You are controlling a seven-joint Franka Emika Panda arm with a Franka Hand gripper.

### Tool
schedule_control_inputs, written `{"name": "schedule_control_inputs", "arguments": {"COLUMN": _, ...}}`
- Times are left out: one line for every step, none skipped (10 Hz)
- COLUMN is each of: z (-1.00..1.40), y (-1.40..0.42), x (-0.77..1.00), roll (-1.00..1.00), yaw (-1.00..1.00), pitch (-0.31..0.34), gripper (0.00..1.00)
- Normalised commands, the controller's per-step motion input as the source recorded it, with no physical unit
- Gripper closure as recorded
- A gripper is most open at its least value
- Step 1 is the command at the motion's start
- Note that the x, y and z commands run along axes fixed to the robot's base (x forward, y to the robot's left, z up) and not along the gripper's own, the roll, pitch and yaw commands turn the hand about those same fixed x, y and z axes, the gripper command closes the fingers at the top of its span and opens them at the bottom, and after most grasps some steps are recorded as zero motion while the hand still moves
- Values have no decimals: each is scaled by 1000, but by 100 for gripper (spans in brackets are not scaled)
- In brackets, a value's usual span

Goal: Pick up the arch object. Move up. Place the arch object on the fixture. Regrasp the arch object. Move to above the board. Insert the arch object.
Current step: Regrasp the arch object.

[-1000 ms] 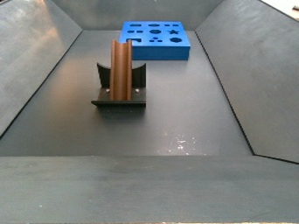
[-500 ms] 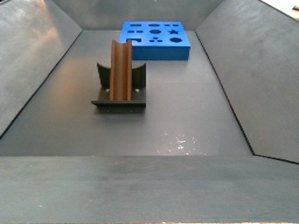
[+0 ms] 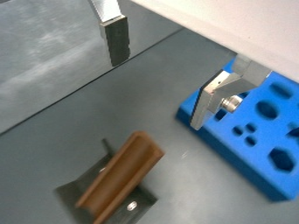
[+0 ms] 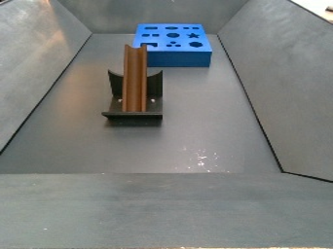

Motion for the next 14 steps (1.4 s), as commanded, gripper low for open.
{"name": "schedule_control_inputs", "arguments": {"z": 11, "y": -20, "x": 2, "roll": 1000, "yaw": 35, "pitch": 28, "gripper": 0}}
{"name": "schedule_control_inputs", "arguments": {"z": 9, "y": -22, "x": 7, "roll": 1000, "yaw": 37, "pitch": 37, "gripper": 0}}
{"name": "schedule_control_inputs", "arguments": {"z": 7, "y": -21, "x": 16, "roll": 1000, "yaw": 40, "pitch": 42, "gripper": 0}}
{"name": "schedule_control_inputs", "arguments": {"z": 1, "y": -25, "x": 30, "roll": 1000, "yaw": 43, "pitch": 53, "gripper": 0}}
{"name": "schedule_control_inputs", "arguments": {"z": 2, "y": -27, "x": 45, "roll": 1000, "yaw": 46, "pitch": 63, "gripper": 0}}
{"name": "schedule_control_inputs", "arguments": {"z": 0, "y": -30, "x": 58, "roll": 1000, "yaw": 52, "pitch": 77, "gripper": 0}}
{"name": "schedule_control_inputs", "arguments": {"z": 1, "y": -31, "x": 71, "roll": 1000, "yaw": 58, "pitch": 94, "gripper": 0}}
{"name": "schedule_control_inputs", "arguments": {"z": -4, "y": -38, "x": 87, "roll": 1000, "yaw": 71, "pitch": 118, "gripper": 0}}
{"name": "schedule_control_inputs", "arguments": {"z": -2, "y": -41, "x": 96, "roll": 1000, "yaw": 85, "pitch": 141, "gripper": 0}}
{"name": "schedule_control_inputs", "arguments": {"z": -3, "y": -44, "x": 98, "roll": 1000, "yaw": 113, "pitch": 172, "gripper": 0}}
{"name": "schedule_control_inputs", "arguments": {"z": -5, "y": -46, "x": 98, "roll": 1000, "yaw": 132, "pitch": 188, "gripper": 0}}
{"name": "schedule_control_inputs", "arguments": {"z": -5, "y": -48, "x": 98, "roll": 958, "yaw": 184, "pitch": 211, "gripper": 0}}
{"name": "schedule_control_inputs", "arguments": {"z": -7, "y": -51, "x": 101, "roll": 769, "yaw": 202, "pitch": 191, "gripper": 0}}
{"name": "schedule_control_inputs", "arguments": {"z": -9, "y": -51, "x": 104, "roll": 516, "yaw": 225, "pitch": 154, "gripper": 0}}
